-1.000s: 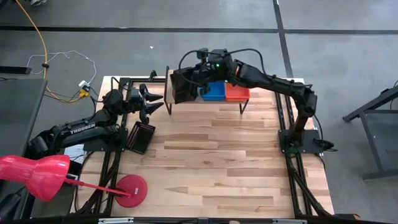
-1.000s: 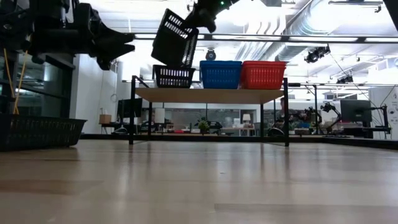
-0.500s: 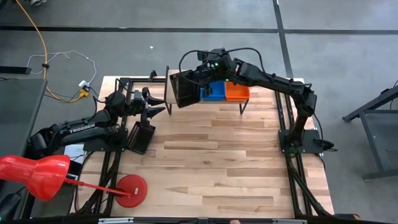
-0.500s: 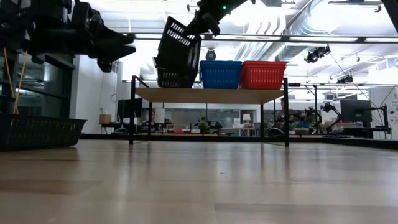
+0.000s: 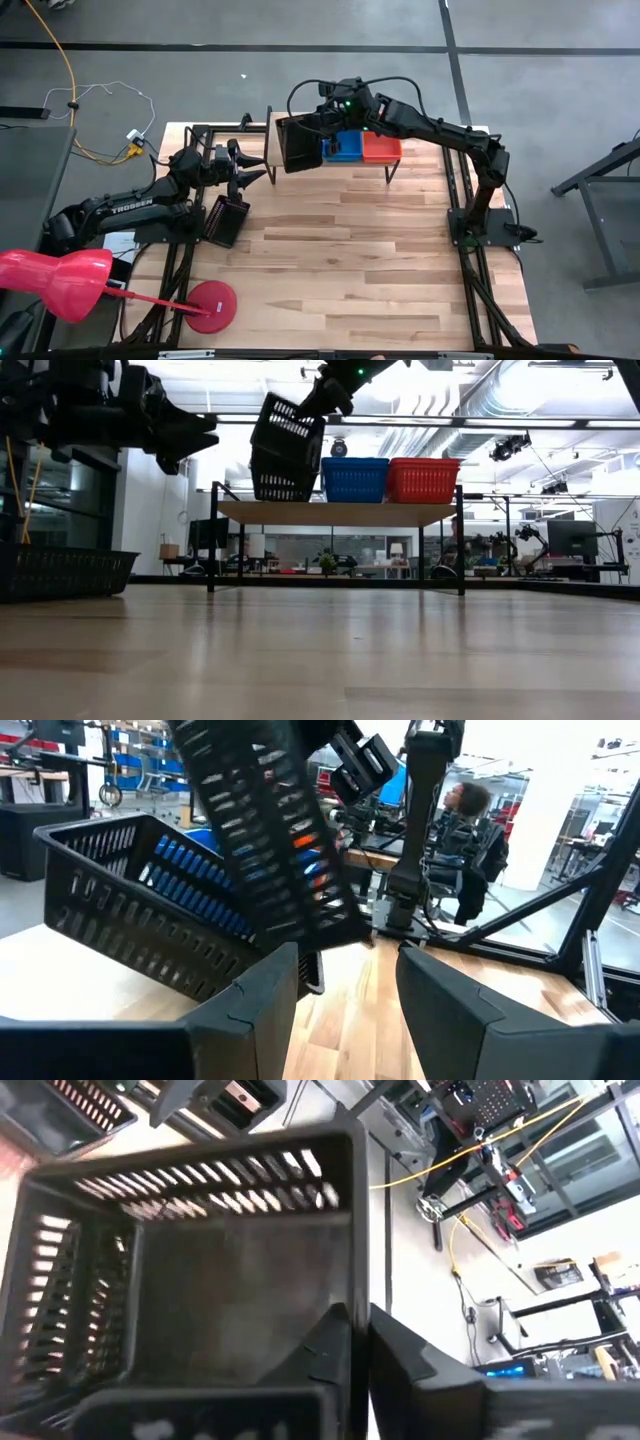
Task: Stack baskets on shelf by color
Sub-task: Stack the right black basket on the other black basket on the shelf, then stack the black basket on the other black baskets on the shelf
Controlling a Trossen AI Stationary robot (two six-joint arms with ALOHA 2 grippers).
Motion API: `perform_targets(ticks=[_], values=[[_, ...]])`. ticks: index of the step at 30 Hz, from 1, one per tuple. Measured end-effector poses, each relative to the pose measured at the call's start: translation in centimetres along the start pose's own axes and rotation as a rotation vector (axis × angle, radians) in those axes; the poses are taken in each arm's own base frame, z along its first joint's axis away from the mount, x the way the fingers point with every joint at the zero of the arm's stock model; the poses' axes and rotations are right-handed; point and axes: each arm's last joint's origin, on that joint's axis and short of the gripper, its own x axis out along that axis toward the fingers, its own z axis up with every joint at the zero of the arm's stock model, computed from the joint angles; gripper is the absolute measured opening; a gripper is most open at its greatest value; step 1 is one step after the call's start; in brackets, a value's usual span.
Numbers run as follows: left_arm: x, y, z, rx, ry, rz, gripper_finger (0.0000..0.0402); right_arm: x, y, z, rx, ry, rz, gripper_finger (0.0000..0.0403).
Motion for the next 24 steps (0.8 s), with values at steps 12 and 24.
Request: perform_targets(ticks=[12,24], values=[[0.0,0.0,0.0,0.0,0.0,0.0,0.0156,0.0,-0.2,0.2,0.043,-0.015,-0.019,0.0138],[0.0,0.0,-0.1,-0.002,0.005,0.0,0.0156,-0.4,1.7,1.2,0.135,-0.014,0.108,0.0151]])
